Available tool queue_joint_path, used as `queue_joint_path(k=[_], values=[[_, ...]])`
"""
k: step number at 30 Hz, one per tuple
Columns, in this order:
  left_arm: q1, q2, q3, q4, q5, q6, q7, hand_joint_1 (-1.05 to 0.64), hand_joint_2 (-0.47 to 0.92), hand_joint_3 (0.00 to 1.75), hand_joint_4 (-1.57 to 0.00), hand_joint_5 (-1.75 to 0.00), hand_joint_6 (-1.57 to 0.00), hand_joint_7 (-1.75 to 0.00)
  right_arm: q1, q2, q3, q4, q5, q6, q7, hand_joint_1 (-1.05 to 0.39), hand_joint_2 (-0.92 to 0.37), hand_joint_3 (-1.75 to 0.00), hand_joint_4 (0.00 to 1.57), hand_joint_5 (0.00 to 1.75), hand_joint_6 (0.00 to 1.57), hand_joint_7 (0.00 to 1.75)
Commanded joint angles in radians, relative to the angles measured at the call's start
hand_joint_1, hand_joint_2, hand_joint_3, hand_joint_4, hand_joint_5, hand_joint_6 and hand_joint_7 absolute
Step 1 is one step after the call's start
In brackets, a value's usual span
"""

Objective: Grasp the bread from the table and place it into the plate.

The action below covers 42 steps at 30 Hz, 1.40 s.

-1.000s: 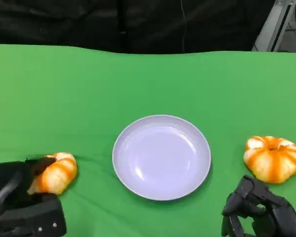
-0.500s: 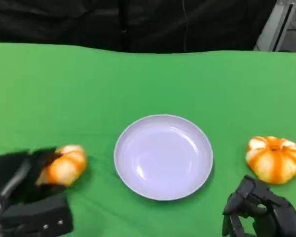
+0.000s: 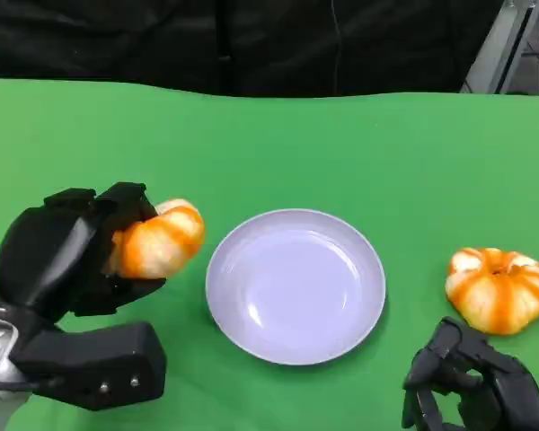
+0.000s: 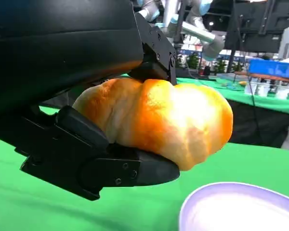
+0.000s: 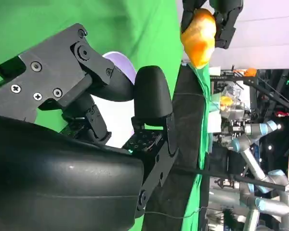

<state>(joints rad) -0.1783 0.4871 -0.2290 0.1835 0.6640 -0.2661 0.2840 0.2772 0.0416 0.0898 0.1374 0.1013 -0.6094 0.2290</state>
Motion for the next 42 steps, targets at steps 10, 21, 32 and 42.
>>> queue_joint_path(k=[10,21,32,42], values=[[-0.037,-0.037,0.005,-0.101,0.008,0.028,-0.085,-0.08,0.59,0.92,-0.67,-1.75,-0.6,-1.75,0.004,-0.005,-0.006,-0.008,0.009,0.003,-0.004,-0.16,-0.57,-1.2,0.83,1.75,0.75,1.54],[-0.036,-0.042,0.007,-0.107,0.016,0.031,-0.098,-0.07,0.6,0.9,-0.66,-1.75,-0.59,-1.75,0.003,-0.006,-0.007,-0.006,0.0,-0.004,-0.008,-0.15,-0.58,-1.19,0.82,1.75,0.75,1.54],[-0.058,-0.051,-0.012,-0.086,0.027,0.011,-0.097,-0.09,0.62,0.86,-0.65,-1.75,-0.58,-1.75,0.001,-0.005,-0.007,-0.002,0.002,-0.009,-0.007,-0.16,-0.58,-1.18,0.81,1.75,0.75,1.54],[-0.122,-0.127,-0.078,0.022,0.081,0.013,-0.063,-0.08,0.64,0.85,-0.66,-1.75,-0.59,-1.75,0.006,-0.003,-0.005,-0.007,0.003,-0.008,-0.011,-0.16,-0.57,-1.18,0.82,1.75,0.75,1.54]])
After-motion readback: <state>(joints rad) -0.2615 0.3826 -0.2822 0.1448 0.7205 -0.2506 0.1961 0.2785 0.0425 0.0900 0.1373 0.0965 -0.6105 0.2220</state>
